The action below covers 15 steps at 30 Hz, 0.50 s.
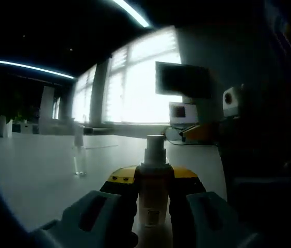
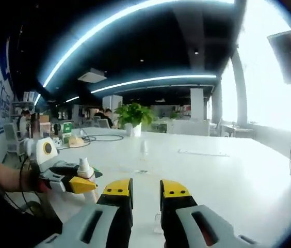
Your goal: Clamp pump bottle remove cover press pump head put on cover
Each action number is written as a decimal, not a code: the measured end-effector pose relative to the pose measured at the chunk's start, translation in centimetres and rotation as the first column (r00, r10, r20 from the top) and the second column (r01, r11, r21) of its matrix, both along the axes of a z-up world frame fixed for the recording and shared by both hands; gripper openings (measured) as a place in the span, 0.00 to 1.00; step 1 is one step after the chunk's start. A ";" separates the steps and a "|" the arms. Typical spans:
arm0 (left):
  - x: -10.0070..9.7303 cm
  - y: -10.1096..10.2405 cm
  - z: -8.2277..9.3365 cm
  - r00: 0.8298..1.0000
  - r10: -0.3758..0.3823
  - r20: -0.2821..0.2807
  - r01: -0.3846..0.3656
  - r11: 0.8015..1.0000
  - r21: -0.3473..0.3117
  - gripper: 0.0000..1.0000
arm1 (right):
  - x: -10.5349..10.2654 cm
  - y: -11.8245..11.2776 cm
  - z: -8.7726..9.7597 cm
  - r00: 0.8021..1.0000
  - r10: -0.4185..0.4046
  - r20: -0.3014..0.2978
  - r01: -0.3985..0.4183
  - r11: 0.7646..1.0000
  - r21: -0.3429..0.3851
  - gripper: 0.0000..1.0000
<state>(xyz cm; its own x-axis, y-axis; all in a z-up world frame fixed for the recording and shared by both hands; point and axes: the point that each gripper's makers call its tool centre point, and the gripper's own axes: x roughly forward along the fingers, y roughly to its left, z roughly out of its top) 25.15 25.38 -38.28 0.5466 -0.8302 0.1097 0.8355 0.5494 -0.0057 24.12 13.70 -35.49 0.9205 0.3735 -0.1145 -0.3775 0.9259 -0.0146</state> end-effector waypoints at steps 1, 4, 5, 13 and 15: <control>0.0 0.0 0.0 1.000 0.000 0.000 0.000 1.000 0.000 0.14 | 0.0 0.0 -0.2 1.000 -0.002 -0.005 0.002 1.000 -0.003 0.16; 0.1 0.1 0.0 1.000 0.000 -0.001 0.000 1.000 0.000 0.14 | 0.2 -0.2 -0.6 1.000 -0.009 -0.021 0.009 1.000 -0.002 0.16; 0.1 0.1 0.0 1.000 0.000 0.000 0.000 1.000 0.000 0.14 | 0.1 -0.3 -0.6 1.000 -0.012 -0.023 0.011 1.000 -0.003 0.16; 0.1 0.1 0.0 1.000 0.000 0.000 0.000 1.000 0.001 0.14 | 0.2 -0.9 -2.0 0.996 -0.050 -0.069 0.047 0.998 -0.041 0.17; 0.1 0.1 0.0 1.000 0.000 0.000 0.000 1.000 0.001 0.14 | 0.3 -1.1 -2.3 0.995 -0.058 -0.084 0.055 0.998 -0.040 0.17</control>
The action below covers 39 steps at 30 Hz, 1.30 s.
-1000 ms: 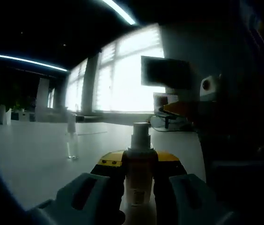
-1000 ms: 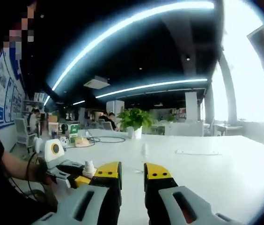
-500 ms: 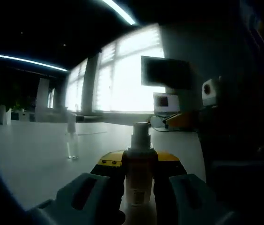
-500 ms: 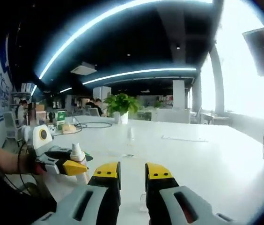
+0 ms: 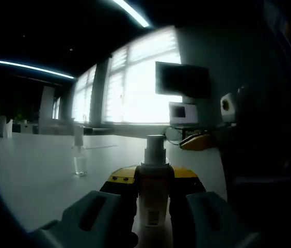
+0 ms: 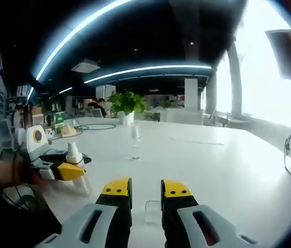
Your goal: Clamp pump bottle remove cover press pump head put on cover
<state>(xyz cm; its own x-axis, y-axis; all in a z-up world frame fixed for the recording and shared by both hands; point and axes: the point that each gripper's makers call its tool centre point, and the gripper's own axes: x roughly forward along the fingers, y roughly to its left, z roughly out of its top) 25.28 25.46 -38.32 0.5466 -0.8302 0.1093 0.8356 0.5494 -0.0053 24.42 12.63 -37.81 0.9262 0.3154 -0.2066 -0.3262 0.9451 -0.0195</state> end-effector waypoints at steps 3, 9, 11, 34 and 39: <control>0.0 0.0 0.0 1.000 0.000 0.000 0.000 1.000 0.000 0.14 | 0.1 -0.3 -0.5 1.000 -0.009 -0.016 0.009 1.000 -0.008 0.17; 0.0 0.0 0.0 1.000 0.001 0.001 -0.001 1.000 0.001 0.14 | 0.3 -0.8 -1.5 0.999 -0.027 -0.040 0.026 0.999 -0.029 0.18; 0.0 0.0 0.0 1.000 0.001 0.001 -0.001 1.000 0.001 0.14 | 0.4 -0.9 -1.9 0.998 -0.035 -0.048 0.033 0.999 -0.034 0.19; 0.0 0.0 0.0 1.000 0.004 0.000 -0.004 1.000 0.001 0.14 | 0.9 -1.4 -5.9 0.993 -0.071 -0.092 0.069 0.997 -0.016 0.18; -0.1 0.0 0.0 1.000 0.004 0.001 -0.004 1.000 0.001 0.14 | 0.9 -1.3 -6.2 0.993 -0.071 -0.095 0.071 0.997 -0.008 0.17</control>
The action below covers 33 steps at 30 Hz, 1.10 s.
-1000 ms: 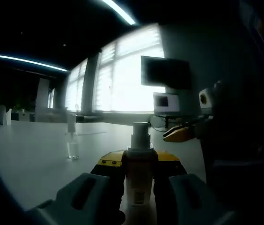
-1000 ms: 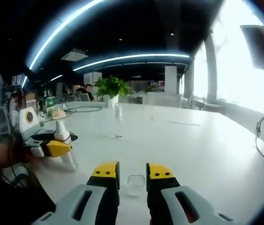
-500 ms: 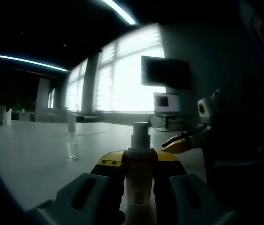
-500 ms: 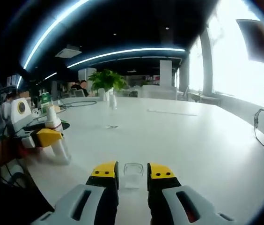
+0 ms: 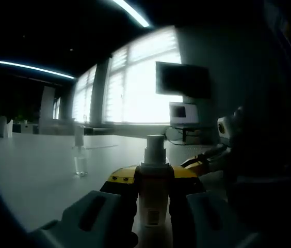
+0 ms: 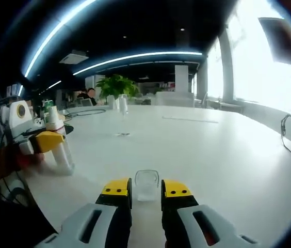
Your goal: Clamp pump bottle remove cover press pump head put on cover
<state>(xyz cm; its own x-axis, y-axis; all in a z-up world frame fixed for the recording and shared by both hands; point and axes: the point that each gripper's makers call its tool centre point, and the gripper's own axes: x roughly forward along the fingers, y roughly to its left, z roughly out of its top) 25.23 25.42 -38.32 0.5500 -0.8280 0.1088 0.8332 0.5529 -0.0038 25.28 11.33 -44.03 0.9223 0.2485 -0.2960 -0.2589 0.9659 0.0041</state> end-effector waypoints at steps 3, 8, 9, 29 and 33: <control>0.0 0.0 0.0 1.000 0.000 0.000 0.000 1.000 0.000 0.14 | 0.0 0.1 -0.3 1.000 0.002 -0.003 -0.002 1.000 -0.001 0.17; 0.0 0.0 0.0 1.000 0.001 0.000 -0.001 1.000 0.000 0.14 | 0.1 0.1 -0.7 1.000 -0.004 -0.006 0.004 1.000 0.004 0.16; 0.0 0.1 0.0 1.000 0.001 0.000 -0.001 1.000 0.000 0.14 | 0.1 0.1 -0.8 1.000 -0.006 -0.007 0.006 1.000 0.008 0.16; 0.0 0.0 0.0 1.000 0.001 0.000 -0.001 1.000 0.000 0.14 | 0.1 0.2 -0.9 1.000 -0.001 0.027 0.003 0.998 -0.055 0.13; 0.0 0.0 0.0 1.000 0.001 0.000 -0.001 1.000 0.001 0.14 | 0.2 0.2 -0.9 1.000 -0.002 0.028 0.003 0.999 -0.054 0.13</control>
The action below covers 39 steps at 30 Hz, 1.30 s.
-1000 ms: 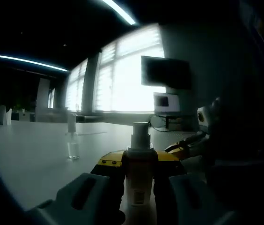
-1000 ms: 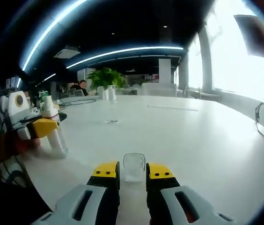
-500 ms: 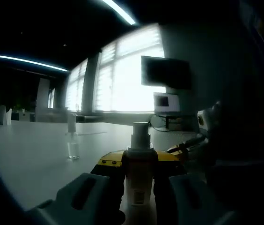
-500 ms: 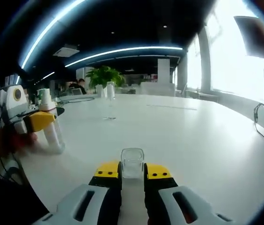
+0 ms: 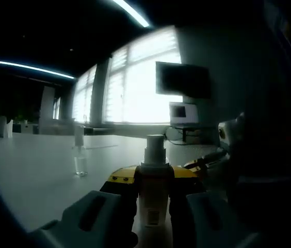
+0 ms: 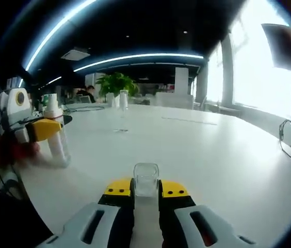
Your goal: Clamp pump bottle remove cover press pump head put on cover
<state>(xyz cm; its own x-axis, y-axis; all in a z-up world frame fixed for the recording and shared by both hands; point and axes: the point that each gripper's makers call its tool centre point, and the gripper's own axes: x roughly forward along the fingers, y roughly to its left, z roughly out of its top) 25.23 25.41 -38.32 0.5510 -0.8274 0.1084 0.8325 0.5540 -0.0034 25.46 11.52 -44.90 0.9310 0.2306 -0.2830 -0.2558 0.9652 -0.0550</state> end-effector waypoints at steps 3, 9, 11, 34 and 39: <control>0.0 0.0 0.0 1.000 0.000 0.000 0.000 1.000 0.000 0.14 | 0.0 0.0 0.1 1.000 0.000 0.003 0.000 1.000 0.007 0.13; 0.0 0.0 0.0 1.000 0.000 0.000 0.000 1.000 0.000 0.14 | 0.0 0.1 0.4 1.000 -0.002 0.022 0.002 1.000 0.008 0.13; 0.1 0.1 0.0 1.000 0.002 -0.001 -0.002 1.000 0.000 0.14 | 0.0 0.1 0.6 1.000 -0.003 0.028 0.002 1.000 0.019 0.13; 0.1 0.1 0.0 1.000 0.004 0.000 -0.004 1.000 0.001 0.14 | -0.3 -0.3 5.0 0.992 -0.005 0.124 0.001 0.999 0.039 0.13; 0.1 0.1 0.0 1.000 0.005 0.002 -0.005 1.000 0.002 0.14 | -0.5 0.4 6.3 0.989 0.013 0.145 -0.014 1.000 0.008 0.13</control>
<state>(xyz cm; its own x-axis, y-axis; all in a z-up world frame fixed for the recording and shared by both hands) 25.33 25.49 -38.33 0.5546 -0.8251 0.1080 0.8300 0.5578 -0.0010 24.92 11.93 -38.62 0.9589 0.2451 -0.1431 -0.2585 0.9624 -0.0838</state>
